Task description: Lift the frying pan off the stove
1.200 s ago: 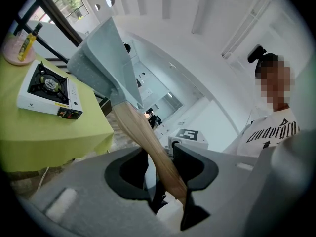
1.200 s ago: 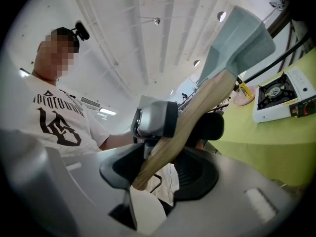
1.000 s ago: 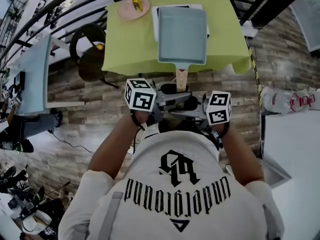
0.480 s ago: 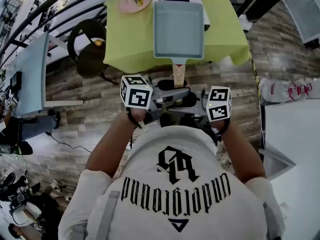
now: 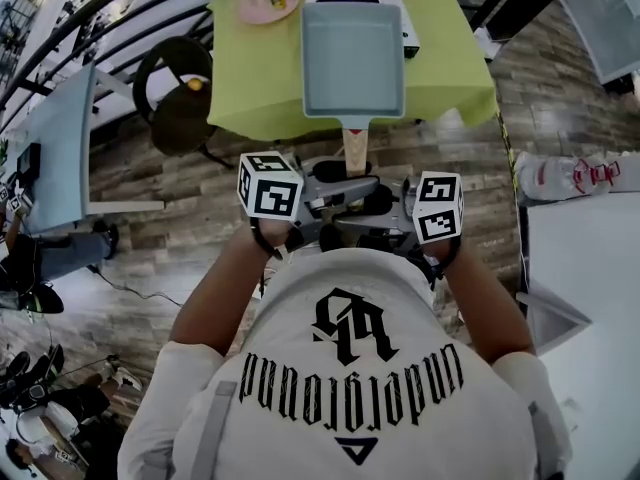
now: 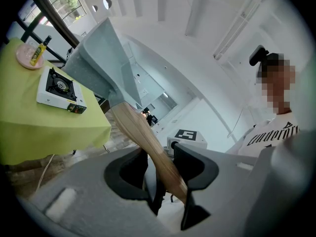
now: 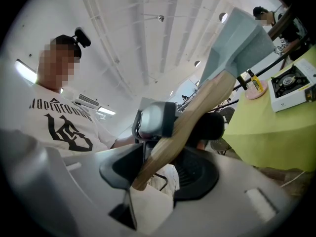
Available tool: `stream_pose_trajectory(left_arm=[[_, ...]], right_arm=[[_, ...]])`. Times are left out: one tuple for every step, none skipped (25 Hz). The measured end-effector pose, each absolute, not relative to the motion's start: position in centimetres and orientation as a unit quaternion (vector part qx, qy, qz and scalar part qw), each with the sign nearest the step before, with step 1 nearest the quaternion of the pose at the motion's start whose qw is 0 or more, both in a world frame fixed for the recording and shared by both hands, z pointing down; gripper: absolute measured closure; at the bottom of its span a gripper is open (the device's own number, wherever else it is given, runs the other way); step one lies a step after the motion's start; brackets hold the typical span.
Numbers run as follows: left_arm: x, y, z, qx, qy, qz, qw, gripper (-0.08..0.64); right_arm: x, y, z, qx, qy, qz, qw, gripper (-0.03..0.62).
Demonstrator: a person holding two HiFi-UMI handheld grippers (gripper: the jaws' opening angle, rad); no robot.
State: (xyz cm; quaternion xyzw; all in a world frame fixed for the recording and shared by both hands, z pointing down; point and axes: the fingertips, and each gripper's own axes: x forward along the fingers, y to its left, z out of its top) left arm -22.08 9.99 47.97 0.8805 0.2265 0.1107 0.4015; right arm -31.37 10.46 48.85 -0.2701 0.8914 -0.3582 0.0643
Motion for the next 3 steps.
stream_pose_trajectory(left_arm=[[-22.06, 9.93, 47.91, 0.881, 0.226, 0.11, 0.402, 0.38], [-22.03, 9.89, 47.85, 0.881, 0.226, 0.11, 0.401, 0.38], [-22.0, 9.85, 47.79, 0.881, 0.226, 0.11, 0.401, 0.38]], right_arm=[[-31.35, 10.43, 48.8, -0.27, 0.891, -0.358, 0.065, 0.394], [-31.32, 10.4, 48.74, -0.269, 0.892, -0.358, 0.065, 0.394], [-31.29, 10.38, 48.69, -0.269, 0.892, -0.359, 0.066, 0.394]])
